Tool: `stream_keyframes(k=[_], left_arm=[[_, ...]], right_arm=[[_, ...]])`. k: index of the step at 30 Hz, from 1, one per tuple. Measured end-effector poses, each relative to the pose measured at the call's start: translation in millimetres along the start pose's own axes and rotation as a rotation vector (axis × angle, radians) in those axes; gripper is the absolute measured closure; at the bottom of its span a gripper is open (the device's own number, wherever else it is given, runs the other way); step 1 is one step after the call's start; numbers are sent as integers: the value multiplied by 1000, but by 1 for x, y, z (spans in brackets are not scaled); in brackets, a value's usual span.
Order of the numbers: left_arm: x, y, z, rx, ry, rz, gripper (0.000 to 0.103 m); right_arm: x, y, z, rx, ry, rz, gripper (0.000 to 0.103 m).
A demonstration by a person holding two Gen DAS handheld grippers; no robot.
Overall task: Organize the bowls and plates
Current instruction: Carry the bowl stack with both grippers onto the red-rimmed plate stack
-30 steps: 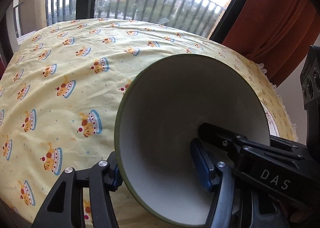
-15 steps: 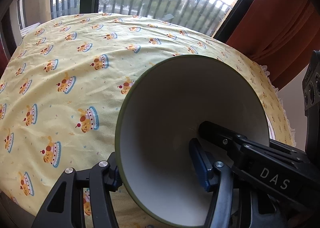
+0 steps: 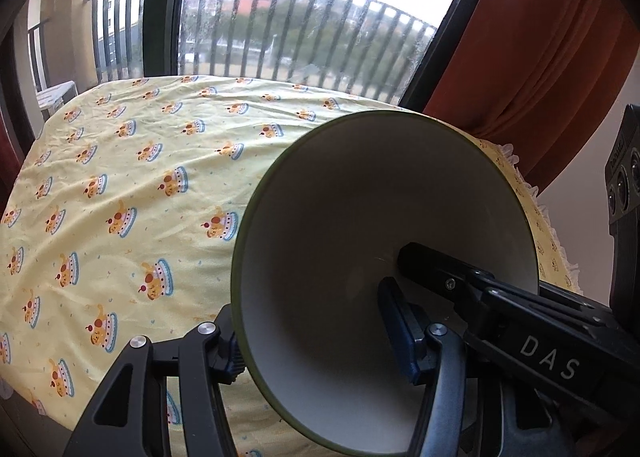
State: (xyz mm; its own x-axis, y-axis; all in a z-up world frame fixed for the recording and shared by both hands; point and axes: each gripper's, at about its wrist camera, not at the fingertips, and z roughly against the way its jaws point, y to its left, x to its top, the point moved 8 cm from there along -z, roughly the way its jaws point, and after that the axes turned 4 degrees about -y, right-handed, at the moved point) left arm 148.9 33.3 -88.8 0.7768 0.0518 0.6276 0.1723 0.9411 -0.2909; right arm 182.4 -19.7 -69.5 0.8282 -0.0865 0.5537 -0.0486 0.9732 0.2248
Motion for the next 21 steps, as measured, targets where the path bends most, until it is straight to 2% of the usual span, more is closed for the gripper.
stream_keyframes(k=[10,21], left_arm=[[1,-42,-6,-8,-10,-51,46],[-7,-64,-25,-7,24,-74,46]], right_arm=[[3,-37,32,-1,-57,-37,68],[-6,-85,46,3,-60,-85,68]])
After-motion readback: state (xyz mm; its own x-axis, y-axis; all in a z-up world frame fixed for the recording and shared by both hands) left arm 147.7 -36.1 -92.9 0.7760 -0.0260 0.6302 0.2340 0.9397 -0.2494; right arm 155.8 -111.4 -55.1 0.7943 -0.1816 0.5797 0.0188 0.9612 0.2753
